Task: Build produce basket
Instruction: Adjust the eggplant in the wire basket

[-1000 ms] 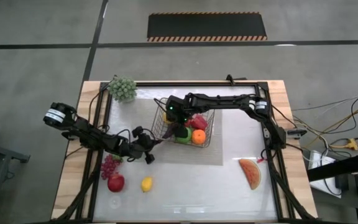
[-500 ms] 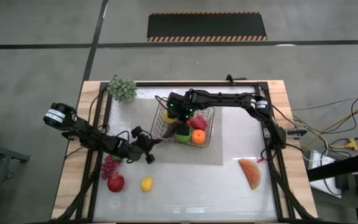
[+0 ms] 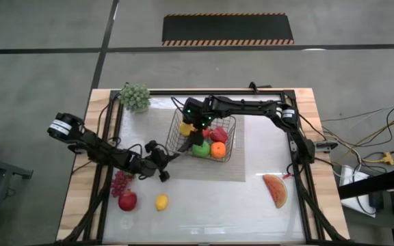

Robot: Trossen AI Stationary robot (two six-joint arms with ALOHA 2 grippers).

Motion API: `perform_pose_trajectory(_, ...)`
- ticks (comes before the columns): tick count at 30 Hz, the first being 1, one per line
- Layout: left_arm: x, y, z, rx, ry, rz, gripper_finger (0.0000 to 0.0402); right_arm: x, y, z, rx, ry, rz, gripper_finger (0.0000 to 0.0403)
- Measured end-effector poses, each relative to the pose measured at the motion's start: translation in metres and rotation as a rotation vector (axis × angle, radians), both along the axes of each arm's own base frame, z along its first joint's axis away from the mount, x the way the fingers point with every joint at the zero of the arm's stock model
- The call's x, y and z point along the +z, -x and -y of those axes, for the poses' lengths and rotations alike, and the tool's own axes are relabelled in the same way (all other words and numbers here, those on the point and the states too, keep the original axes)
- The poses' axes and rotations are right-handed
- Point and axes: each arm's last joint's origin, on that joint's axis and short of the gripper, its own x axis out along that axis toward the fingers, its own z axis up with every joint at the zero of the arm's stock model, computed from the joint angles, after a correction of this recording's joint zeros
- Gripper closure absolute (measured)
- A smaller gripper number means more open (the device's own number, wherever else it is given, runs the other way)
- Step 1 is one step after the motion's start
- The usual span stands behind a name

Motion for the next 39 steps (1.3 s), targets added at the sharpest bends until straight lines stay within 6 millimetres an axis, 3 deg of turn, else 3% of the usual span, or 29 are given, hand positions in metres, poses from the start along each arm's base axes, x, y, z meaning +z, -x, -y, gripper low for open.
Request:
perform_pose_trajectory(9,-0.003,0.002,0.000,-0.004,0.082,-0.027,0.0384,0.004,-0.001,-0.001,-0.037,-0.024,-0.001,0.0138)
perform_pose_trajectory(20,-0.002,0.003,-0.002,0.025,0.046,-0.021,0.0212,0.002,0.000,-0.001,-0.018,-0.014,-0.003,0.0136)
perform_pose_trajectory(25,-0.007,0.002,-0.002,0.036,0.048,-0.027,0.0188,0.001,-0.001,-0.001,-0.017,-0.013,0.002,0.0136)
perform_pose_trajectory(29,-0.014,-0.002,-0.002,0.044,0.048,-0.020,0.0192,-0.003,-0.002,-0.001,-0.027,-0.017,0.001,0.0139)
perform_pose_trajectory(32,-0.018,-0.005,-0.001,0.045,0.058,0.008,0.0218,-0.007,-0.004,0.000,-0.048,-0.023,-0.003,0.0140)
perform_pose_trajectory(39,-0.023,-0.008,-0.001,0.049,0.057,0.016,0.0371,-0.012,-0.006,0.000,-0.086,-0.053,-0.018,0.0146)
